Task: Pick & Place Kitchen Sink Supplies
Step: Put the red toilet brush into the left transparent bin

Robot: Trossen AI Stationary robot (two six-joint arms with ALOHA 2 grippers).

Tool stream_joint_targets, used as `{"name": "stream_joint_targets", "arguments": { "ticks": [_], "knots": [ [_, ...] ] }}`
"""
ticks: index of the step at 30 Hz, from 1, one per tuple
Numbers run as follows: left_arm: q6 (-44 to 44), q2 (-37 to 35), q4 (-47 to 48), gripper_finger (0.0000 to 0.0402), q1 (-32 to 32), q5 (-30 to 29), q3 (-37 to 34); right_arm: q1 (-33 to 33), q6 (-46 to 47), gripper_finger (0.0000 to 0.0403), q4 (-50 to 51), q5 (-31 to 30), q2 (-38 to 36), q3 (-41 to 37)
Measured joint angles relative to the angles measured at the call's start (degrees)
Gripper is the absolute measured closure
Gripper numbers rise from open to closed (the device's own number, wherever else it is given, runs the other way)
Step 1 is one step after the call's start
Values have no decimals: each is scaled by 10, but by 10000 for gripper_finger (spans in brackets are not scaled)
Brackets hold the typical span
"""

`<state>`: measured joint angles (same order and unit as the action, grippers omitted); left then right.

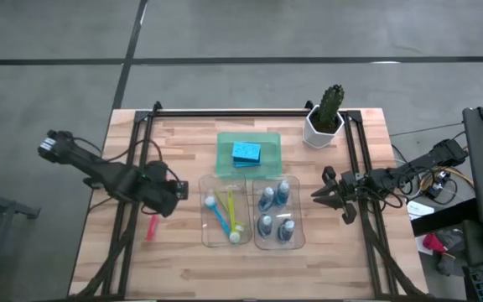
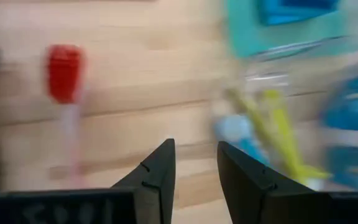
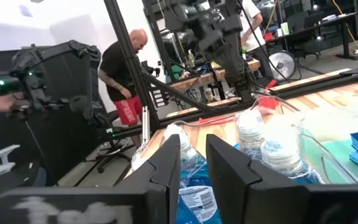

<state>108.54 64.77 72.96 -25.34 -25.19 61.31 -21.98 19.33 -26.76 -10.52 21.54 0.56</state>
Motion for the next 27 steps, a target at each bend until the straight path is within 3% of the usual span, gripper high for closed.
{"name": "stream_joint_targets", "arguments": {
  "ticks": [6, 10, 17, 27],
  "knots": [
    [1, 9, 46, 291, 0, 13, -42, 0, 0, 319, 0, 0, 0, 0],
    [72, 6, 67, 291, 0, 63, -104, 0, 0, 316, 0, 0, 0, 0],
    [74, -9, -31, 291, 0, 155, -209, 0, 0, 328, 0, 0, 0, 0],
    [56, 9, -48, 291, 2, 138, -217, 0, 0, 328, 0, 0, 0, 0]
  ]
}}
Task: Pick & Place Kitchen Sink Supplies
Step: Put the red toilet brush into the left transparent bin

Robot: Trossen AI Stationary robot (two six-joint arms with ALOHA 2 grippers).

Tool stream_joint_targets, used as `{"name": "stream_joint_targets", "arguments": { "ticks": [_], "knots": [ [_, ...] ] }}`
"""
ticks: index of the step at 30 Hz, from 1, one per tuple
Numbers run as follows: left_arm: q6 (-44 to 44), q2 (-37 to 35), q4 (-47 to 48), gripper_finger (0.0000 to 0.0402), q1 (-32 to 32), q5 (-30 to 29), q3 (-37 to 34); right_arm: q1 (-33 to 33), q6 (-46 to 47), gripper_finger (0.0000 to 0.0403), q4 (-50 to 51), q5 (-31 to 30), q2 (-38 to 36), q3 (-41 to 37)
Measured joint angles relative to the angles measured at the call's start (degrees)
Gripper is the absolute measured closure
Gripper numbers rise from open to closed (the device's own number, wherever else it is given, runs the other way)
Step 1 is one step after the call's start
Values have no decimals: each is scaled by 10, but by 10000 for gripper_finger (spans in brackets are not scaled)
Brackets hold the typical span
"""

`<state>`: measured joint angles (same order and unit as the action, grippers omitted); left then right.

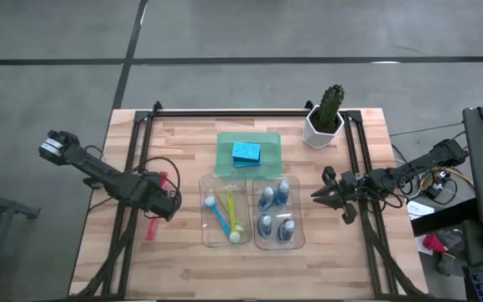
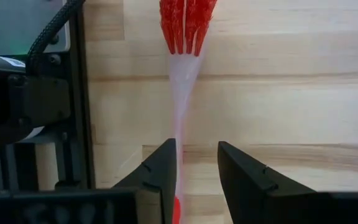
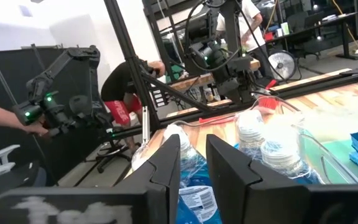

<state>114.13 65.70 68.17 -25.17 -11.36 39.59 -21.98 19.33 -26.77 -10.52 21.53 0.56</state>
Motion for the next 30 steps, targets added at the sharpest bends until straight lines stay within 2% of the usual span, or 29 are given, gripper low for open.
{"name": "stream_joint_targets", "arguments": {
  "ticks": [7, 11, 14, 19, 24, 30],
  "knots": [
    [-57, 38, -21, 291, -1, 23, 50, 0, 0, 317, 0, 0, 0, 0],
    [-139, 91, -25, 291, -1, 34, 75, 0, 0, 314, 0, 0, 0, 0],
    [-157, 131, 25, 291, 0, 63, 75, 0, 0, 315, 0, 0, 0, 0],
    [-189, 173, 35, 291, 0, 88, 75, 0, 0, 324, 0, 0, 0, 0],
    [-241, 203, 36, 291, 1, 79, 66, 0, 0, 334, 0, 0, 0, 0],
    [-224, 228, 33, 291, 3, 70, 54, 0, 0, 330, 0, 0, 0, 0]
  ]
}}
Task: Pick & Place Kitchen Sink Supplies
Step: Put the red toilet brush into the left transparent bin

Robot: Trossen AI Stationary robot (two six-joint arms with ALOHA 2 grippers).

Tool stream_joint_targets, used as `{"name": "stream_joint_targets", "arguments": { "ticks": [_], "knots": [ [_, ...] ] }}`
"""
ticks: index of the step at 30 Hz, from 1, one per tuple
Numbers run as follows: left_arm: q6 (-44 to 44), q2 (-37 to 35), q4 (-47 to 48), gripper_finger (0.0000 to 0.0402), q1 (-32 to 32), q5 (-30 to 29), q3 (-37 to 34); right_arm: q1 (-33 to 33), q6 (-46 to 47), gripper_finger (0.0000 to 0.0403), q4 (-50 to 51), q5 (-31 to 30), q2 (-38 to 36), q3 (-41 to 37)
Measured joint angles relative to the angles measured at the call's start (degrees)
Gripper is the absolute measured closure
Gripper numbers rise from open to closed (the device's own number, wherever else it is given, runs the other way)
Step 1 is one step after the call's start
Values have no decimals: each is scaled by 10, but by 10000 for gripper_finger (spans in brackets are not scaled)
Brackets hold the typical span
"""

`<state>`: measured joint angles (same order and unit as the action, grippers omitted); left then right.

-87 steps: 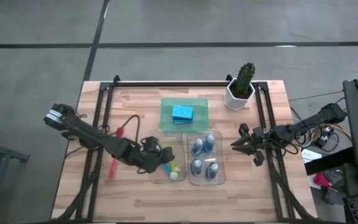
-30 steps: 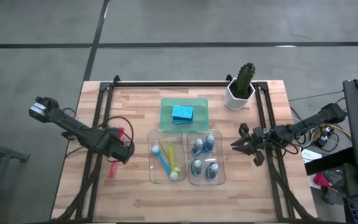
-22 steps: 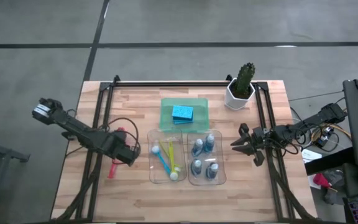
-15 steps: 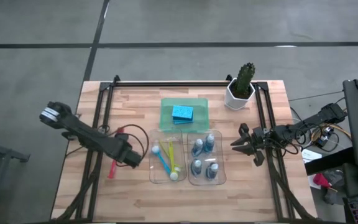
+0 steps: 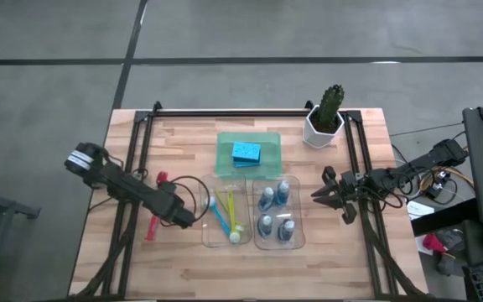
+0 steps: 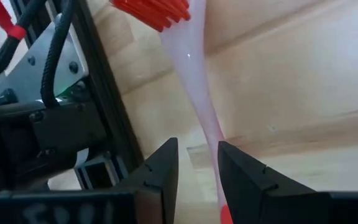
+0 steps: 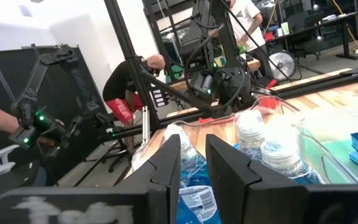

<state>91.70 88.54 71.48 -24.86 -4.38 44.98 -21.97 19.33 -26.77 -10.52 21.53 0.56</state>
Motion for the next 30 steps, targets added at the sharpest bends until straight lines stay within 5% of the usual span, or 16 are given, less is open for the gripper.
{"name": "stream_joint_targets", "arguments": {
  "ticks": [18, 25, 30],
  "knots": [
    [30, -1, -116, 292, 3, -17, -49, 0, 0, 329, 0, 0, 0, 0],
    [27, -11, -137, 365, 3, -21, -50, 0, 0, 333, 0, 0, 0, 0],
    [28, -25, -146, 371, 3, -22, -50, 0, 0, 324, 0, 0, 0, 0]
  ]
}}
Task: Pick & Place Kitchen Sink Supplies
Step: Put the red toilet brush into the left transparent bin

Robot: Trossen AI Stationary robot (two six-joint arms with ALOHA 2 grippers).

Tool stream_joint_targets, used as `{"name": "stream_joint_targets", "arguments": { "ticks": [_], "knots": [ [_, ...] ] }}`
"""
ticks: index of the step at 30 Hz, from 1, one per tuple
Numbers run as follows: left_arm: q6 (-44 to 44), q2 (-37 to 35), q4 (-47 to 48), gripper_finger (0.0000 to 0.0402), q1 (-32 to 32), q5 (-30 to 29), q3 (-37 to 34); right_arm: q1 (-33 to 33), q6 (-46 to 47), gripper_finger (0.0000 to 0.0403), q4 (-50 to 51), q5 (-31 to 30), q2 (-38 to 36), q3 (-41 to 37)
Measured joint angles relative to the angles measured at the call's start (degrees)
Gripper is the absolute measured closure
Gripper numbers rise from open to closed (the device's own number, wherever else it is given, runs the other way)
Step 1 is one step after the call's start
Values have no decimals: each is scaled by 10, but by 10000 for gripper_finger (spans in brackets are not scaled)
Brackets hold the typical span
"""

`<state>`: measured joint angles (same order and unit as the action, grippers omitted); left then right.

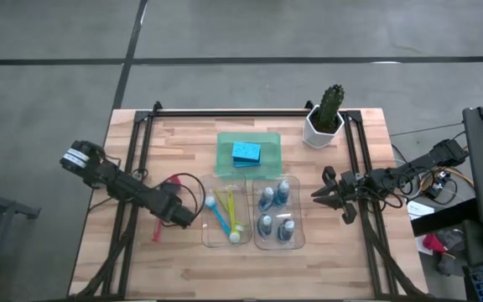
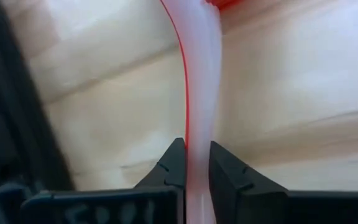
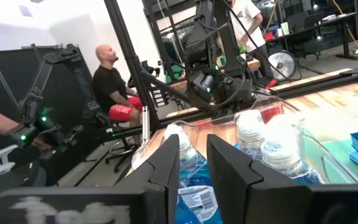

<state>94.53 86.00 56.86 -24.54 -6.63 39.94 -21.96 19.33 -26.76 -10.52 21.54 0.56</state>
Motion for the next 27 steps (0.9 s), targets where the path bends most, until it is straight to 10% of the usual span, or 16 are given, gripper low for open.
{"name": "stream_joint_targets", "arguments": {
  "ticks": [18, 27],
  "knots": [
    [71, -183, 12, 356, 0, -39, 72, 0, 0, 334, 0, 0, 0, 0],
    [77, -235, 11, 362, 1, -164, 160, 0, 0, 324, 0, 0, 0, 0]
  ]
}}
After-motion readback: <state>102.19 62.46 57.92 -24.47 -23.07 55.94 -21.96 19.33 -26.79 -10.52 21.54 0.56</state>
